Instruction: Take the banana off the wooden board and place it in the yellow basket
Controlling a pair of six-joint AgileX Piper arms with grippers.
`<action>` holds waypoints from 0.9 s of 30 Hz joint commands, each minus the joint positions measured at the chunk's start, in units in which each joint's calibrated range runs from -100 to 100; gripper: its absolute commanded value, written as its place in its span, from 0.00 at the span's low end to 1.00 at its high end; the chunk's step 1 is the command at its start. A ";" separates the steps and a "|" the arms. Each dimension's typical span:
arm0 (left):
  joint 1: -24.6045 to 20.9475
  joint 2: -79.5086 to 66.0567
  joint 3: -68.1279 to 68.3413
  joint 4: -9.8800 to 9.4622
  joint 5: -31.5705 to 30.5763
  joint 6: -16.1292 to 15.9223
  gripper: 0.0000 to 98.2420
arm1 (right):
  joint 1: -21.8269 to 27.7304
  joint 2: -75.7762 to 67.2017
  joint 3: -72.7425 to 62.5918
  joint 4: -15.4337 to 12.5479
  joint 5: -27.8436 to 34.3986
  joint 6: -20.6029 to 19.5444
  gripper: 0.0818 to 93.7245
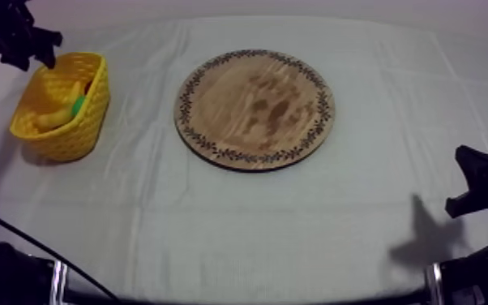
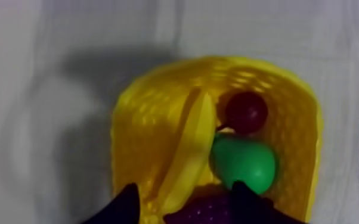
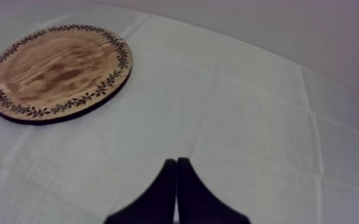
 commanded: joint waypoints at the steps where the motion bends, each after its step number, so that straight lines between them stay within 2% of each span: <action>1: -0.02 -2.38 -0.29 -0.15 -1.46 0.10 0.39 | 0.00 0.00 -0.03 0.00 -0.06 0.01 0.00; 4: -0.10 -6.82 -0.32 0.00 -3.35 -0.34 0.20 | 0.00 0.00 -0.03 0.00 -0.06 0.01 0.00; 8: -0.11 -14.75 2.95 0.41 -7.14 -0.79 0.10 | 0.00 0.00 -0.03 0.00 -0.06 0.01 0.00; 15: 0.76 -31.22 12.85 1.86 -11.98 -1.67 0.04 | 0.00 0.00 -0.03 0.00 -0.06 0.01 0.00; 22: 1.12 -49.61 24.01 5.32 -14.65 -3.56 0.00 | 0.00 0.00 -0.03 0.00 -0.06 0.01 0.00; 27: 1.07 -62.14 32.17 7.13 -15.79 -2.82 0.00 | 0.00 0.00 -0.03 0.00 -0.06 0.01 0.00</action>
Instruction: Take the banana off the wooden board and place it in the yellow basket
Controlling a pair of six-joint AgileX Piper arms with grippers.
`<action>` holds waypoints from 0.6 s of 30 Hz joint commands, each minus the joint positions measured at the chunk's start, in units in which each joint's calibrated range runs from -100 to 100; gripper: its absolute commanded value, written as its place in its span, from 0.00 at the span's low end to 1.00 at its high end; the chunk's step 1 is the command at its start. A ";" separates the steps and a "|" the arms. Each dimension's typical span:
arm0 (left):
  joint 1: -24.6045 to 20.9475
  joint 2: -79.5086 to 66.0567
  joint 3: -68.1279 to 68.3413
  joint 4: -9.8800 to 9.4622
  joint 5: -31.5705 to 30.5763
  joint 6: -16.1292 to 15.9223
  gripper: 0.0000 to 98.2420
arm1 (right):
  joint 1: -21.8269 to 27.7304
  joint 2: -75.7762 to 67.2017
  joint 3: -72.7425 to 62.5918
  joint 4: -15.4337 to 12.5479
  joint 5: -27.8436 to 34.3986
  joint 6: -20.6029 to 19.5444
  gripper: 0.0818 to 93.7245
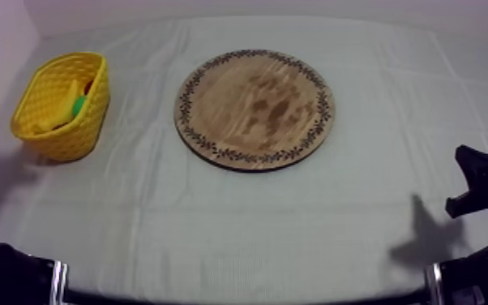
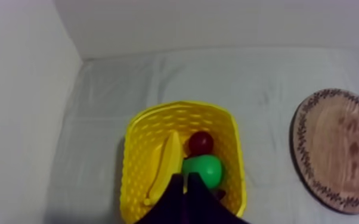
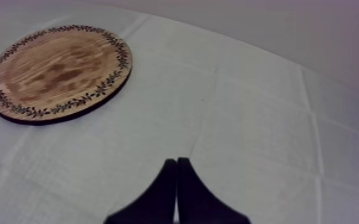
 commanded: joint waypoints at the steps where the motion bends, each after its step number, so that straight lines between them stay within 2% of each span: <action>1: -0.16 -11.37 5.71 0.35 -0.98 0.63 0.00 | 0.00 0.00 -0.03 0.00 0.02 0.01 0.00; 5: -0.76 -19.07 14.87 0.40 -6.16 1.58 0.00 | 0.00 0.00 -0.03 0.00 0.02 0.01 0.00; 9: -1.37 -25.59 23.88 0.63 -11.17 1.20 0.00 | 0.00 0.00 -0.03 0.00 0.02 0.01 0.00; 18: -1.27 -39.79 39.63 1.92 -16.74 -0.32 0.00 | 0.00 0.00 -0.03 0.00 0.02 0.01 0.00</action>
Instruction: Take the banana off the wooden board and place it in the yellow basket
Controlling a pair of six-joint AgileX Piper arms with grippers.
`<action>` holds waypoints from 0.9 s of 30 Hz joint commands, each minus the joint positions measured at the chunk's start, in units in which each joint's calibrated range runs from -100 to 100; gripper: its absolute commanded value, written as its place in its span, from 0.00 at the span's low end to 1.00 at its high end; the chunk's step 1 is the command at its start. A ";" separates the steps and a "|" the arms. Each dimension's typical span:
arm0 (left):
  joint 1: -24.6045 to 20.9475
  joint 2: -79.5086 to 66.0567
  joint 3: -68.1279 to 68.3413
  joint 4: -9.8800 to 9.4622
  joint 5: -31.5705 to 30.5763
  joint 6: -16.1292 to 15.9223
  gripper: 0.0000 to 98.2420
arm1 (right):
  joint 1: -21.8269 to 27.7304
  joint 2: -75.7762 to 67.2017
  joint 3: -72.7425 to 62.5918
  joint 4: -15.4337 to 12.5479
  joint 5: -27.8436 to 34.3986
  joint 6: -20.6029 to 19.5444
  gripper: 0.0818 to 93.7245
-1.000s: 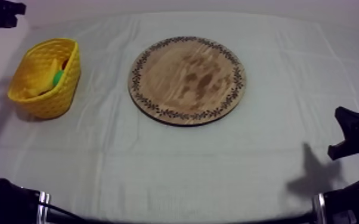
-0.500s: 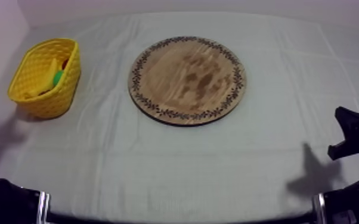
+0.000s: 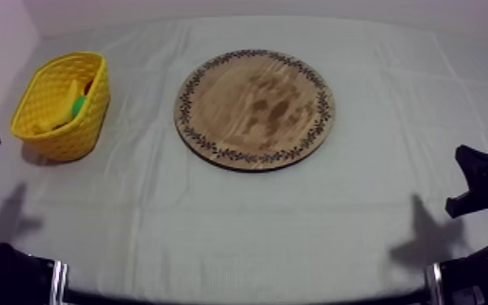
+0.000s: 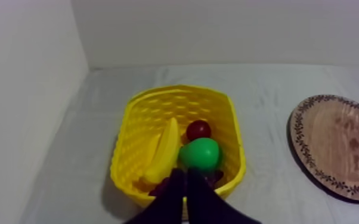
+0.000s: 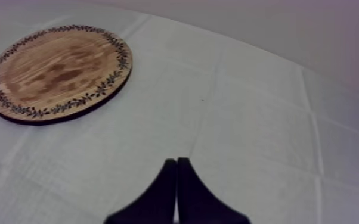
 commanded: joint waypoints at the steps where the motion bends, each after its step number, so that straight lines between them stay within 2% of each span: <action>1: -0.01 -5.00 6.41 0.01 -0.96 -0.11 0.00 | 0.00 0.00 -0.03 0.00 0.02 0.01 0.00; 11: 0.03 -13.32 19.69 -0.80 -4.88 1.19 0.00 | 0.00 0.00 -0.03 0.00 0.02 0.02 0.00; 17: 0.08 -16.88 20.99 -0.56 -3.87 1.67 0.00 | 0.00 0.00 -0.03 0.00 0.02 0.03 0.00; 27: 0.13 -18.12 23.13 -0.38 -9.69 1.12 0.00 | 0.00 0.00 -0.03 0.00 0.02 0.01 0.00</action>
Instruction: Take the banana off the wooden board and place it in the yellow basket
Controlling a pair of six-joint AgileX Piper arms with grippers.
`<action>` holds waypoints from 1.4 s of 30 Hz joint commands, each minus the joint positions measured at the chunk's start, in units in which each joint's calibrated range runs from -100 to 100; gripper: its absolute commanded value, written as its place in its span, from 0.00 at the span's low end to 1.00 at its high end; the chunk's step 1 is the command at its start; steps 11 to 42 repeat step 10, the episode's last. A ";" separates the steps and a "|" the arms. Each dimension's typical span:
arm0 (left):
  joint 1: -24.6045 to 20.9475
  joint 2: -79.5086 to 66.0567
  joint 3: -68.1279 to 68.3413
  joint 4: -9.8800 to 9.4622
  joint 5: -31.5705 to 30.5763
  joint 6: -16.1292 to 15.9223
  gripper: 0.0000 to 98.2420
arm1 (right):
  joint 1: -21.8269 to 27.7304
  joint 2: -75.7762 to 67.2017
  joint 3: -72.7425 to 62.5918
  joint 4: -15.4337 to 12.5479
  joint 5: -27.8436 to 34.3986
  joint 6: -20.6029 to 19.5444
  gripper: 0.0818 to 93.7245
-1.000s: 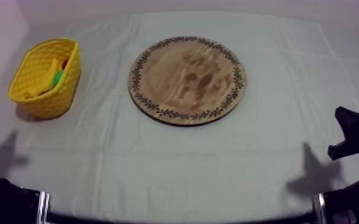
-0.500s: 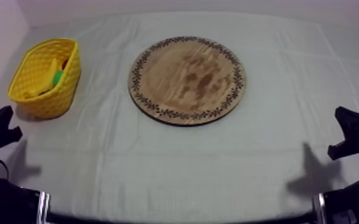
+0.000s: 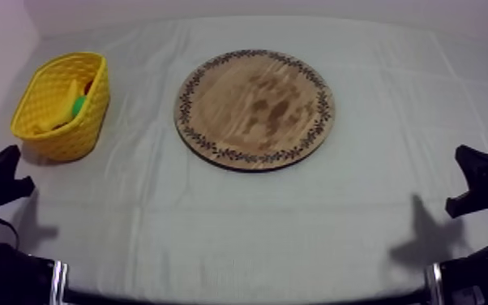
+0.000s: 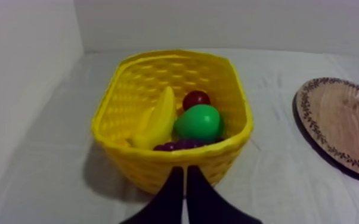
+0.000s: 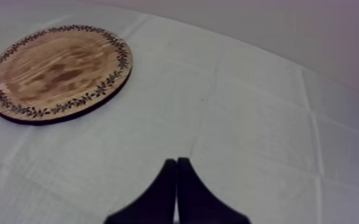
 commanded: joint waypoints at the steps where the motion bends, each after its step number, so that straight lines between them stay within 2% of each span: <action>1: 0.01 -0.05 0.04 0.05 -0.18 0.03 0.00 | 0.00 0.00 -0.03 0.00 0.03 0.01 0.00; 42: -0.08 -0.08 0.13 0.19 -0.49 0.76 0.00 | 0.00 0.00 -0.03 0.00 0.03 0.01 0.00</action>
